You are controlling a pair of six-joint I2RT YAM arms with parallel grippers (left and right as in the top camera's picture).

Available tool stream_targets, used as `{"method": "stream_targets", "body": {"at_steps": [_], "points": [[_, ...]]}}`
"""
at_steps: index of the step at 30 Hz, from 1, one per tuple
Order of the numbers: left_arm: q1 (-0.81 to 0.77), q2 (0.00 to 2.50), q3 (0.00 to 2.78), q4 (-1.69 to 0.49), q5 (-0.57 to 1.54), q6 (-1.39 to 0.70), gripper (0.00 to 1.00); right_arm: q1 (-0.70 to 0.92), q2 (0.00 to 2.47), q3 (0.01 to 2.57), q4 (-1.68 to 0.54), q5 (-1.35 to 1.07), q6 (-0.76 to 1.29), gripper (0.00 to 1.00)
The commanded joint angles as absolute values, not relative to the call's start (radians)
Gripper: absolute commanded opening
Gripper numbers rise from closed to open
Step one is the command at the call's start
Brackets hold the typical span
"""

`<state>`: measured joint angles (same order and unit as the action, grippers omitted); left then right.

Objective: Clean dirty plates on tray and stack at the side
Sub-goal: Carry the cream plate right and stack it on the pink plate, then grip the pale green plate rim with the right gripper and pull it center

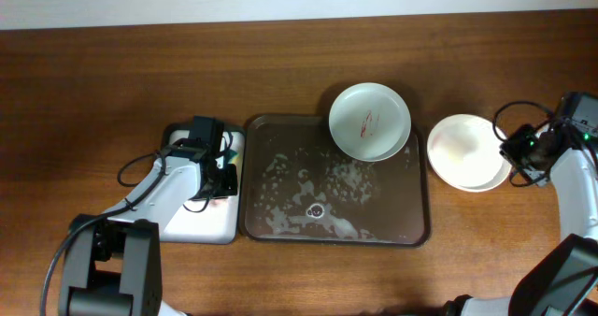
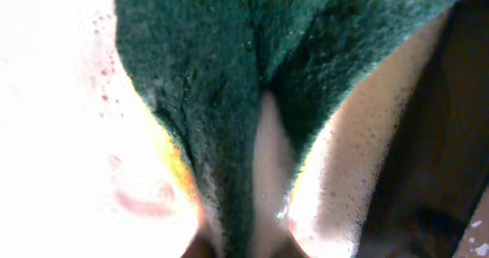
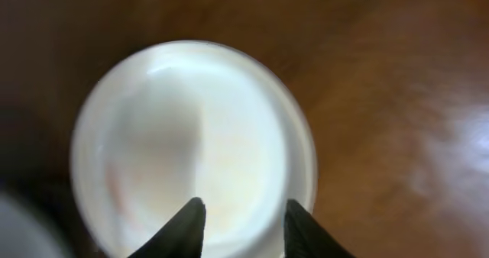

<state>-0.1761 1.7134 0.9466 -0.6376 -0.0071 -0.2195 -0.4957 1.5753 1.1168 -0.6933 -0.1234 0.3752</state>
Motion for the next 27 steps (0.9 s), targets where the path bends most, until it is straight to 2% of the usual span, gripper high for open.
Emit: {"method": "stream_targets", "body": {"at_steps": [1, 4, 5, 6, 7, 11, 12, 19, 27], "points": [[-0.174, 1.723, 0.955, -0.637, 0.005, -0.215, 0.00, -0.450, 1.576, 1.137, -0.679, -0.353, 0.282, 0.38], [-0.174, 1.723, 0.955, -0.637, 0.005, -0.215, 0.00, -0.340, 1.576, 1.137, -0.680, -0.355, 0.210, 0.39], [-0.174, 1.723, 0.955, -0.638, 0.005, -0.215, 0.06, -0.310, 1.576, 1.137, -0.679, -0.347, 0.205, 0.42], [-0.174, 1.723, 0.955, -0.638, 0.005, -0.215, 0.61, -0.270, 1.579, 1.137, -0.676, -0.326, 0.205, 0.43], [-0.174, 1.723, 0.955, -0.638, 0.005, -0.215, 0.70, -0.251, 1.580, 1.137, -0.673, -0.316, 0.205, 0.43], [-0.174, 1.723, 0.955, -0.640, 0.005, -0.215, 0.82, -0.158, 1.629, 1.137, -0.661, -0.273, 0.205, 0.45], [-0.174, 1.723, 0.955, -0.645, 0.005, -0.215, 0.91, -0.139, 1.650, 1.137, -0.654, -0.273, 0.206, 0.45], [-0.173, 1.661, 1.011, -0.645, -0.062, -0.215, 1.00, -0.078, 1.774, 1.137, -0.582, -0.268, 0.218, 0.45], [-0.174, 1.626, 1.022, -0.653, -0.067, -0.215, 1.00, -0.078, 1.804, 1.137, -0.383, -0.250, 0.218, 0.45]]}}
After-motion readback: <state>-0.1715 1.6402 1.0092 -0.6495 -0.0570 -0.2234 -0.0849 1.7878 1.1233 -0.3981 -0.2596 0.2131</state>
